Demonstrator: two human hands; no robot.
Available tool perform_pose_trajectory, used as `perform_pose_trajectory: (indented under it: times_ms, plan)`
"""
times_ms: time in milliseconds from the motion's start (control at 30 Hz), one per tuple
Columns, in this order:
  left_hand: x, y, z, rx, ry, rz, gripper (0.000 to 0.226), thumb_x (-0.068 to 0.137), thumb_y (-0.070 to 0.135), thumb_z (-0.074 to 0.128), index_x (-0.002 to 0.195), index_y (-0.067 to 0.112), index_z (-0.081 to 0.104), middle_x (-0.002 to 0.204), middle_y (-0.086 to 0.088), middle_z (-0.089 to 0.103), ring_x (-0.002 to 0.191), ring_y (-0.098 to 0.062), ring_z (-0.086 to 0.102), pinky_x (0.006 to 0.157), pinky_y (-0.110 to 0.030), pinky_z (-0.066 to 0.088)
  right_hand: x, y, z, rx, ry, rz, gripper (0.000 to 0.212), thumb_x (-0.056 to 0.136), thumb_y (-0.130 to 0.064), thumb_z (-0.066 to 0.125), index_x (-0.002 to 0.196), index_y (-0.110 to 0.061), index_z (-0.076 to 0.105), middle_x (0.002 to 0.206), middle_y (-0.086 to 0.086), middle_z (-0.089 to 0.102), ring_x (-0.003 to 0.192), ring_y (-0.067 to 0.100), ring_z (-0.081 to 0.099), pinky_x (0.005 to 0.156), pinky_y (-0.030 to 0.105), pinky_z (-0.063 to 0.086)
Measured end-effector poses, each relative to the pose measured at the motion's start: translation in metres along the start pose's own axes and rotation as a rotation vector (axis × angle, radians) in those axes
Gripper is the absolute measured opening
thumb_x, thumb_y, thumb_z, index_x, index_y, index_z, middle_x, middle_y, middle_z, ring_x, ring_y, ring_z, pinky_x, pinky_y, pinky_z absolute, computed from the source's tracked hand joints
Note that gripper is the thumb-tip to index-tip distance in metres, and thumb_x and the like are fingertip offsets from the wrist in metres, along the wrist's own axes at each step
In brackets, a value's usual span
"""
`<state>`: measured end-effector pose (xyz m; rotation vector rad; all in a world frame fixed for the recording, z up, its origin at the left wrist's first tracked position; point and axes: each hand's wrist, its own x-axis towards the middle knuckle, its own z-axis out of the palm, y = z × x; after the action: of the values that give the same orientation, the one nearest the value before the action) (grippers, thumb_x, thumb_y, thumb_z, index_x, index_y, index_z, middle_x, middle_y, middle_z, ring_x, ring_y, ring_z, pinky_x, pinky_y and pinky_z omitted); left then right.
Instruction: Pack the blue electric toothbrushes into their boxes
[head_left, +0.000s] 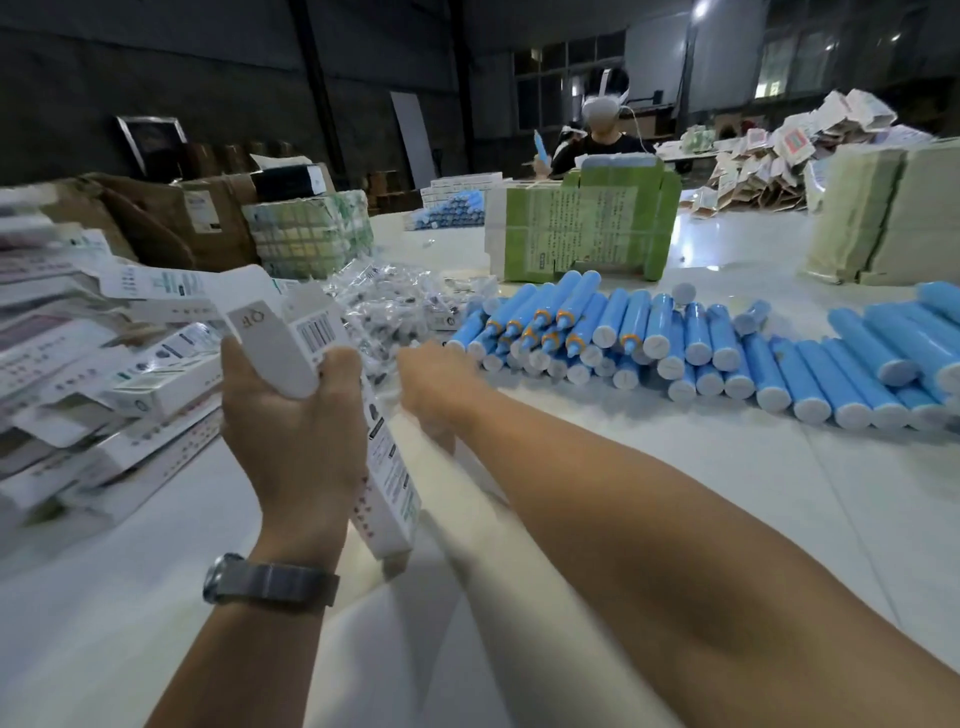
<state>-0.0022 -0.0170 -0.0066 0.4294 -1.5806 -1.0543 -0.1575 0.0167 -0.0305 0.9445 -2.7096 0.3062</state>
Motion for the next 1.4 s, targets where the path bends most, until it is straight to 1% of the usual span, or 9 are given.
perform_pose_trajectory:
  times_ms: [233,433,567,767,867,933,1033,1200,1400]
  plan:
    - [-0.008,0.006,0.001,0.007,-0.031,0.034,0.032,0.076,0.036,0.062,0.104,0.033,0.046,0.090,0.021,0.056,0.082,-0.001,0.060,0.060,-0.024,0.051,0.008,0.003,0.005,-0.063,0.073,-0.044,0.026,0.088,-0.010,0.061,0.111,-0.020,0.063,0.112,0.006,0.066,0.105,0.029,0.063,0.069,0.038,0.036]
    - [-0.009,0.009,0.001,0.020,-0.073,0.027,0.037,0.075,0.040,0.060,0.107,0.032,0.043,0.106,0.005,0.059,0.093,-0.019,0.063,0.061,-0.025,0.055,0.003,0.015,-0.017,0.357,0.082,0.100,0.030,0.089,-0.020,0.047,0.112,-0.023,0.066,0.121,0.007,0.064,0.104,0.029,0.061,0.080,0.035,0.046]
    - [-0.015,0.012,0.002,0.016,-0.126,0.014,0.037,0.074,0.041,0.061,0.105,0.031,0.042,0.100,0.007,0.060,0.092,-0.023,0.064,0.064,-0.039,0.061,-0.016,0.025,-0.051,0.570,0.294,0.153,0.024,0.092,-0.020,0.050,0.099,-0.015,0.073,0.107,0.011,0.066,0.094,0.026,0.060,0.078,0.033,0.045]
    - [-0.030,0.023,0.004,-0.147,-0.367,0.094,0.046,0.070,0.034,0.059,0.108,0.011,0.051,0.092,-0.004,0.065,0.084,-0.030,0.065,0.066,-0.051,0.058,-0.083,0.054,-0.114,0.909,0.511,0.097,0.021,0.097,-0.022,0.051,0.084,-0.018,0.068,0.050,-0.013,0.053,0.047,0.000,0.042,0.054,0.027,0.033]
    - [-0.042,0.030,0.006,-0.302,-0.518,0.141,0.044,0.069,0.027,0.059,0.106,0.003,0.053,0.081,0.001,0.064,0.070,-0.018,0.063,0.055,-0.036,0.053,-0.125,0.068,-0.148,1.032,0.569,0.054,0.027,0.103,-0.025,0.048,0.081,-0.020,0.063,0.054,-0.003,0.045,0.048,0.013,0.037,0.050,0.030,0.033]
    - [-0.050,0.034,0.006,-0.353,-0.611,0.163,0.046,0.070,0.031,0.058,0.104,0.002,0.050,0.082,-0.006,0.061,0.070,-0.027,0.059,0.054,-0.041,0.051,-0.151,0.071,-0.172,1.157,0.606,-0.006,0.030,0.103,-0.031,0.047,0.082,-0.014,0.059,0.055,-0.004,0.046,0.047,0.012,0.037,0.045,0.024,0.033]
    - [-0.060,0.038,0.005,-0.400,-0.736,0.190,0.047,0.071,0.029,0.059,0.110,0.006,0.047,0.094,-0.024,0.059,0.080,-0.045,0.055,0.062,-0.058,0.049,-0.180,0.069,-0.203,1.152,0.606,-0.172,0.026,0.101,-0.032,0.049,0.083,-0.018,0.062,0.057,-0.005,0.050,0.047,0.011,0.041,0.043,0.019,0.032]
    - [-0.063,0.041,0.004,-0.429,-0.797,0.208,0.043,0.072,0.027,0.061,0.111,0.037,0.046,0.107,-0.028,0.056,0.088,-0.046,0.054,0.073,-0.065,0.047,-0.201,0.060,-0.227,0.938,0.420,-0.413,0.015,0.096,-0.016,0.059,0.082,-0.015,0.064,0.054,-0.003,0.048,0.045,0.010,0.039,0.043,0.018,0.032]
    - [-0.063,0.036,0.007,-0.435,-0.795,0.197,0.053,0.074,0.026,0.060,0.119,0.005,0.040,0.103,-0.029,0.055,0.085,-0.047,0.052,0.070,-0.063,0.045,-0.206,0.060,-0.237,0.873,0.417,-0.589,0.011,0.095,-0.017,0.057,0.087,-0.014,0.064,0.052,0.004,0.045,0.041,0.012,0.038,0.043,0.019,0.031]
